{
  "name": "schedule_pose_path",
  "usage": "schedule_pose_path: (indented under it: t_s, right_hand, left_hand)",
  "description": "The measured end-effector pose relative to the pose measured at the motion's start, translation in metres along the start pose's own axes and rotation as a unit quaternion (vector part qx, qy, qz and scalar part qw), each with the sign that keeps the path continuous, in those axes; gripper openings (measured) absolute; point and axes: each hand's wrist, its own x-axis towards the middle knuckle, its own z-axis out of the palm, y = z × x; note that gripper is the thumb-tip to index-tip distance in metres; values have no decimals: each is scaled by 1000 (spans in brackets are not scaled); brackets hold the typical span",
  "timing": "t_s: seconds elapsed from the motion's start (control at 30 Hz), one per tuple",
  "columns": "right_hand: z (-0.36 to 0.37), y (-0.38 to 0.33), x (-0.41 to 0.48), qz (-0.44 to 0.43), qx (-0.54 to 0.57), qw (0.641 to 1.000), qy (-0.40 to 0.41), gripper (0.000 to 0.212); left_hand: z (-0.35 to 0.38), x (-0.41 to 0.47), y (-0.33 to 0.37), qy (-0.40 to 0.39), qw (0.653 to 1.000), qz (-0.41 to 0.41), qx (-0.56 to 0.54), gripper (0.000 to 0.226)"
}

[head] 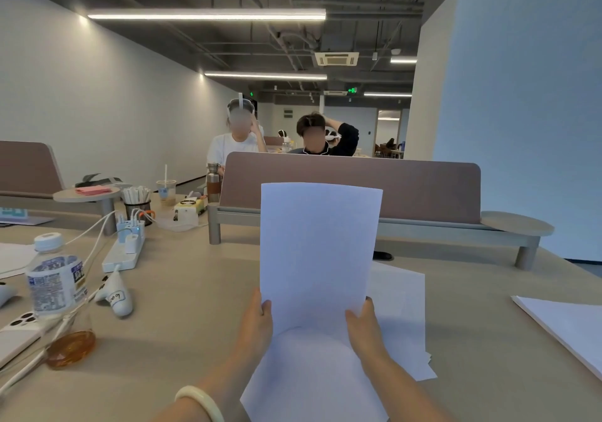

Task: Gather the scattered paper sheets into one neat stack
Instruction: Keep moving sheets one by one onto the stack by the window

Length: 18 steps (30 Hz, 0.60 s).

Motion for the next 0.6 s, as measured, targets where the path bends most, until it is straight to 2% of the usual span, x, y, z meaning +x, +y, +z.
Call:
schedule_pose_path:
  t_s: [0.13,0.33,0.43,0.6]
  right_hand:
    - [-2,-2,5,-18,1,1000,19,22]
    - [3,13,5,0,-58,998,0,32]
    - [6,22,4,8,-81,997,-2,34]
    - [2,21,8,-14,-93,995,26,21]
  left_hand:
    - [-2,3,3,-14,999,3,-38,44]
    - [3,-6,0,-12,1000,-18,7,42]
    - [4,-6,-5,-46,998,-27,15,38]
    - [5,-7,3,-8,1000,-11,27,37]
